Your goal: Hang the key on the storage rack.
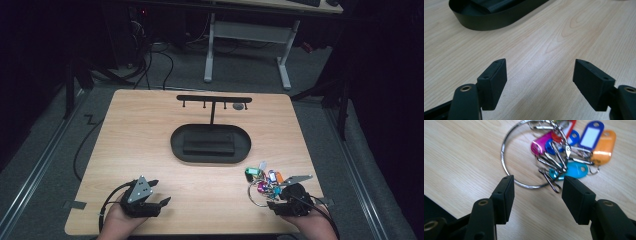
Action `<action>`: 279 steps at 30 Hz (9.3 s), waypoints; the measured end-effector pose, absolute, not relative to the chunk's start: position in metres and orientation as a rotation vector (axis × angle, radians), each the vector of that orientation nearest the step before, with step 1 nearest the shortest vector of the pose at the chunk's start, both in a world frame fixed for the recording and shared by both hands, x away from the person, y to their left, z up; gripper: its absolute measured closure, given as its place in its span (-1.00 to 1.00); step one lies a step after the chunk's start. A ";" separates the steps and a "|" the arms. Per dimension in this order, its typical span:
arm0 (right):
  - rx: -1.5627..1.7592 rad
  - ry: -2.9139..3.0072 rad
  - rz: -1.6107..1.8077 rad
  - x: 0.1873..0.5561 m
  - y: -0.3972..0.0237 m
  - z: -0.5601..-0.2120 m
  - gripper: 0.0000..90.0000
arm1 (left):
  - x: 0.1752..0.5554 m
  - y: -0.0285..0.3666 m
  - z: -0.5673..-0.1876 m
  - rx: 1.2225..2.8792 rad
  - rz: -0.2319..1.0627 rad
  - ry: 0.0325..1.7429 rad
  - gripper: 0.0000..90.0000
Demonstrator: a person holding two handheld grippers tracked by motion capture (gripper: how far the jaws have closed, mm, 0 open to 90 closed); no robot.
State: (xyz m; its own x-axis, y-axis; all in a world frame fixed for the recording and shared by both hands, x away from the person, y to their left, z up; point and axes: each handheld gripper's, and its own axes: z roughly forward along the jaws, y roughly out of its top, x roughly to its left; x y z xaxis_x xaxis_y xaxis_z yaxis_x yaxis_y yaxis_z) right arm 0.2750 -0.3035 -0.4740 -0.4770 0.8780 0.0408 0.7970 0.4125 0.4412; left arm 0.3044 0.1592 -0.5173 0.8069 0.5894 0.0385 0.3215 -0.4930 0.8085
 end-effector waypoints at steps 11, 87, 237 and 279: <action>1.375 2.616 0.492 0.288 -0.258 -0.468 -0.10 | 0.294 0.162 -0.515 2.146 0.441 0.636 -0.31; 1.125 2.693 0.048 0.330 -0.237 -0.404 0.95 | 0.281 0.155 -0.519 2.228 0.494 0.488 -0.27; 1.250 2.457 0.335 0.523 -0.218 -0.306 0.78 | 0.278 0.187 -0.523 2.195 0.526 0.586 -0.31; 1.273 2.297 0.688 0.383 -0.260 -0.386 -0.31 | 0.278 0.173 -0.525 2.184 0.450 0.584 -0.34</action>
State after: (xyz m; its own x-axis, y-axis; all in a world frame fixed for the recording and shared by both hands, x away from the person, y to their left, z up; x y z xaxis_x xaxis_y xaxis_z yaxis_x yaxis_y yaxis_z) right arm 0.3832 -0.2602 -0.3862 -0.4903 0.8628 -0.1231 0.6532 0.4573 0.6035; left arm 0.2782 0.1730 -0.5253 0.8291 0.5459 0.1210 0.2562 -0.5632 0.7856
